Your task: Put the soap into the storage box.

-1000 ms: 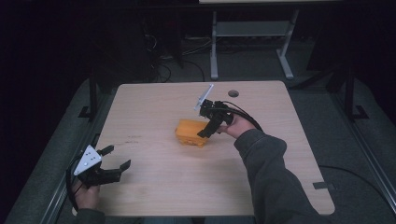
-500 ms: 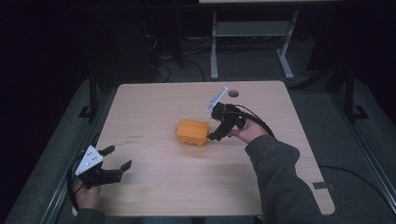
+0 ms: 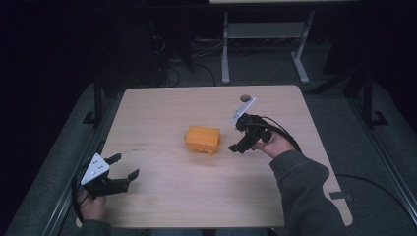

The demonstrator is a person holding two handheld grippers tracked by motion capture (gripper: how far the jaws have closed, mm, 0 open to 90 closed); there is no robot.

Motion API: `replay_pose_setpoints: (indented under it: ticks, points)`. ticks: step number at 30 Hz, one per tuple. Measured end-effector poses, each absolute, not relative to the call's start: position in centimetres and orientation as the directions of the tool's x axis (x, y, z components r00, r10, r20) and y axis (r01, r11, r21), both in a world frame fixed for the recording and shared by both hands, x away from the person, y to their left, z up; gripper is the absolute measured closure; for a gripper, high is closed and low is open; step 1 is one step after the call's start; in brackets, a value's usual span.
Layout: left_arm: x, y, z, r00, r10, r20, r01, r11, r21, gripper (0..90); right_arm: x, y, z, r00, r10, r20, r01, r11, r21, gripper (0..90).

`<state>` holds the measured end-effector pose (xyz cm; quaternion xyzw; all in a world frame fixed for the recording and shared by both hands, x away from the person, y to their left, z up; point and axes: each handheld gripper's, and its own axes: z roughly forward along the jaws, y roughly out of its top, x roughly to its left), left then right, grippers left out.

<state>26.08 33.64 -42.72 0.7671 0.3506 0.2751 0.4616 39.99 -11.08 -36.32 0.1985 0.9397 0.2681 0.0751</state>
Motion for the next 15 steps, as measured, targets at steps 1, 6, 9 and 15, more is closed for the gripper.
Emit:
replay_pose_setpoints:
  ticks: [1, 6, 9, 15]
  points:
    - [26.1, 33.6, -42.7, 0.603, 0.791, 0.1, 0.284, -0.33, 0.9, 13.9, 39.9, -11.3, -36.4, -0.908, 0.417, -0.027, 0.339, 0.774, 0.535, 15.5]
    - [26.1, 33.7, -42.8, 0.601, 0.793, 0.099, 0.286, -0.329, 0.9, 13.9, 39.4, -12.5, -36.7, -0.9, 0.435, -0.031, 0.348, 0.759, 0.55, 16.2]
    - [26.1, 33.7, -42.8, 0.599, 0.794, 0.101, 0.287, -0.331, 0.899, 13.9, 39.1, -13.1, -36.8, -0.895, 0.446, -0.027, 0.361, 0.757, 0.544, 16.2]
    - [26.2, 33.5, -42.8, 0.605, 0.789, 0.105, 0.289, -0.341, 0.895, 13.9, 38.5, -14.2, -37.3, -0.887, 0.46, -0.023, 0.37, 0.742, 0.559, 16.7]
